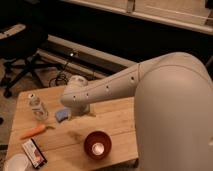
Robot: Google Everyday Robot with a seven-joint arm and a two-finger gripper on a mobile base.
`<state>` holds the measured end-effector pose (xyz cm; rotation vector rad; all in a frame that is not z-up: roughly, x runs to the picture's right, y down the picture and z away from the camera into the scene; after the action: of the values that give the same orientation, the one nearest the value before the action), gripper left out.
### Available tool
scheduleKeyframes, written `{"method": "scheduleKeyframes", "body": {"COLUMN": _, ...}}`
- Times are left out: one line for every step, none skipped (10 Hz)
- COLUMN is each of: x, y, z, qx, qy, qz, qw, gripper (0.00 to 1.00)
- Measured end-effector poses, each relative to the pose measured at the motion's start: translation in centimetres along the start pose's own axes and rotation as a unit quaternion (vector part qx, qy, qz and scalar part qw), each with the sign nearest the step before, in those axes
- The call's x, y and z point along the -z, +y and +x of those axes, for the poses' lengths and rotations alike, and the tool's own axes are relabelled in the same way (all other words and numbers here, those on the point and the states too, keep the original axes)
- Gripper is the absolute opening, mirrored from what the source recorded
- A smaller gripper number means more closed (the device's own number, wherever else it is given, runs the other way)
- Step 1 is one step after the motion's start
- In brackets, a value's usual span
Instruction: Wipe the white sponge on the table
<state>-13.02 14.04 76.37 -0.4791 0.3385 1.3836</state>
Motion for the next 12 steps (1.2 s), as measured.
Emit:
{"method": "scheduleKeyframes", "body": {"x": 0.0, "y": 0.0, "z": 0.0, "qx": 0.0, "qy": 0.0, "qz": 0.0, "qw": 1.0, "gripper": 0.8}}
{"method": "scheduleKeyframes", "body": {"x": 0.0, "y": 0.0, "z": 0.0, "qx": 0.0, "qy": 0.0, "qz": 0.0, "qw": 1.0, "gripper": 0.8}}
{"method": "scheduleKeyframes", "body": {"x": 0.0, "y": 0.0, "z": 0.0, "qx": 0.0, "qy": 0.0, "qz": 0.0, "qw": 1.0, "gripper": 0.8}}
{"method": "scheduleKeyframes", "body": {"x": 0.0, "y": 0.0, "z": 0.0, "qx": 0.0, "qy": 0.0, "qz": 0.0, "qw": 1.0, "gripper": 0.8}}
{"method": "scheduleKeyframes", "body": {"x": 0.0, "y": 0.0, "z": 0.0, "qx": 0.0, "qy": 0.0, "qz": 0.0, "qw": 1.0, "gripper": 0.8}}
{"method": "scheduleKeyframes", "body": {"x": 0.0, "y": 0.0, "z": 0.0, "qx": 0.0, "qy": 0.0, "qz": 0.0, "qw": 1.0, "gripper": 0.8}}
{"method": "scheduleKeyframes", "body": {"x": 0.0, "y": 0.0, "z": 0.0, "qx": 0.0, "qy": 0.0, "qz": 0.0, "qw": 1.0, "gripper": 0.8}}
{"method": "scheduleKeyframes", "body": {"x": 0.0, "y": 0.0, "z": 0.0, "qx": 0.0, "qy": 0.0, "qz": 0.0, "qw": 1.0, "gripper": 0.8}}
{"method": "scheduleKeyframes", "body": {"x": 0.0, "y": 0.0, "z": 0.0, "qx": 0.0, "qy": 0.0, "qz": 0.0, "qw": 1.0, "gripper": 0.8}}
{"method": "scheduleKeyframes", "body": {"x": 0.0, "y": 0.0, "z": 0.0, "qx": 0.001, "qy": 0.0, "qz": 0.0, "qw": 1.0, "gripper": 0.8}}
{"method": "scheduleKeyframes", "body": {"x": 0.0, "y": 0.1, "z": -0.1, "qx": 0.005, "qy": -0.002, "qz": 0.0, "qw": 1.0, "gripper": 0.8}}
{"method": "scheduleKeyframes", "body": {"x": -0.1, "y": 0.1, "z": -1.1, "qx": 0.024, "qy": -0.011, "qz": 0.007, "qw": 0.9996, "gripper": 0.8}}
